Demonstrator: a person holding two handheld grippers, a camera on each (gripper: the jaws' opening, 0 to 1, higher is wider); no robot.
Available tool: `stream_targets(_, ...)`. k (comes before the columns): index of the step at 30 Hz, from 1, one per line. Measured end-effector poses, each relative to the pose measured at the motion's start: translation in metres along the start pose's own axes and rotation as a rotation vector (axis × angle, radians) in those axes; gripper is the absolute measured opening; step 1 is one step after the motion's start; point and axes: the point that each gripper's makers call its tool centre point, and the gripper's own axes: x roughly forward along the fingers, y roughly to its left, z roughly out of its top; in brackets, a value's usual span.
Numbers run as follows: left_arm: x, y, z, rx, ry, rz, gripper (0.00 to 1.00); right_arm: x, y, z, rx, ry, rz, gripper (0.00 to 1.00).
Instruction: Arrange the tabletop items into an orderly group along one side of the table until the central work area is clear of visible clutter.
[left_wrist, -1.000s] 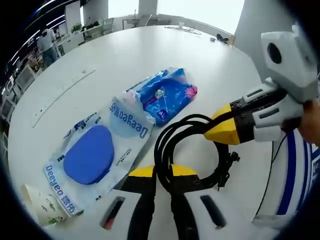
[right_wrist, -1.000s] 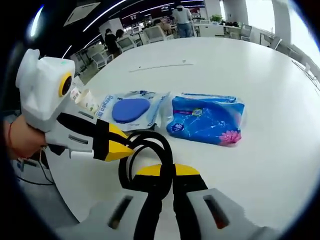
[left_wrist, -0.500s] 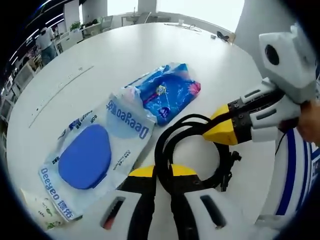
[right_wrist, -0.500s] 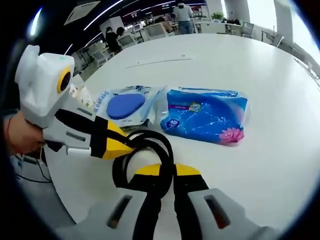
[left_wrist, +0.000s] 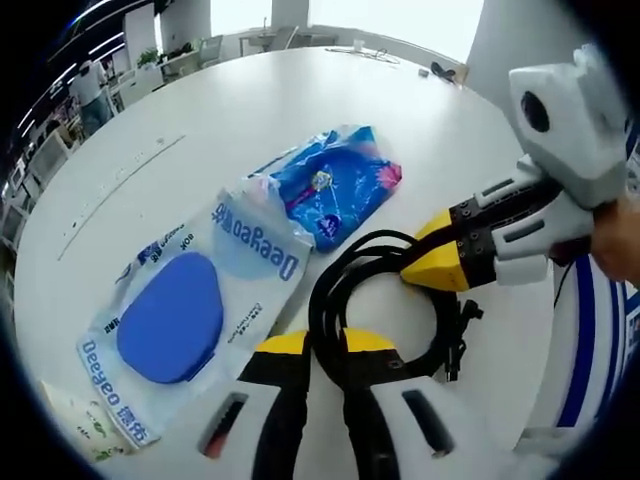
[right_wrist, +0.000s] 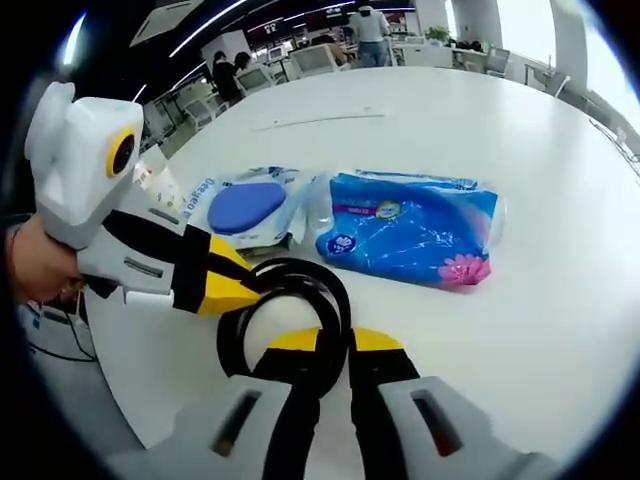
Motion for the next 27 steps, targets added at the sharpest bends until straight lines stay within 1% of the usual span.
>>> stream_targets(10,-0.001,-0.001,-0.001,0.021,-0.011,-0.003,0.11,-0.001,-0.001,0.0,-0.017,-0.005,-0.014,0.18)
stream_targets(13,-0.003,0.0,-0.002,0.016,-0.011,0.001,0.15,-0.002,-0.002,0.0,-0.017,-0.008,-0.016,0.2)
stream_targets(17,-0.005,0.003,-0.005,0.0,-0.013,-0.002,0.23,-0.003,-0.002,0.0,-0.022,-0.008,-0.017,0.2)
stream_targets(22,-0.008,-0.001,-0.005,-0.004,-0.019,-0.014,0.27,-0.005,-0.003,0.001,-0.02,-0.012,-0.026,0.24)
stream_targets(27,-0.012,-0.004,-0.003,-0.004,-0.035,-0.028,0.31,-0.008,-0.002,0.001,-0.034,-0.007,-0.026,0.28)
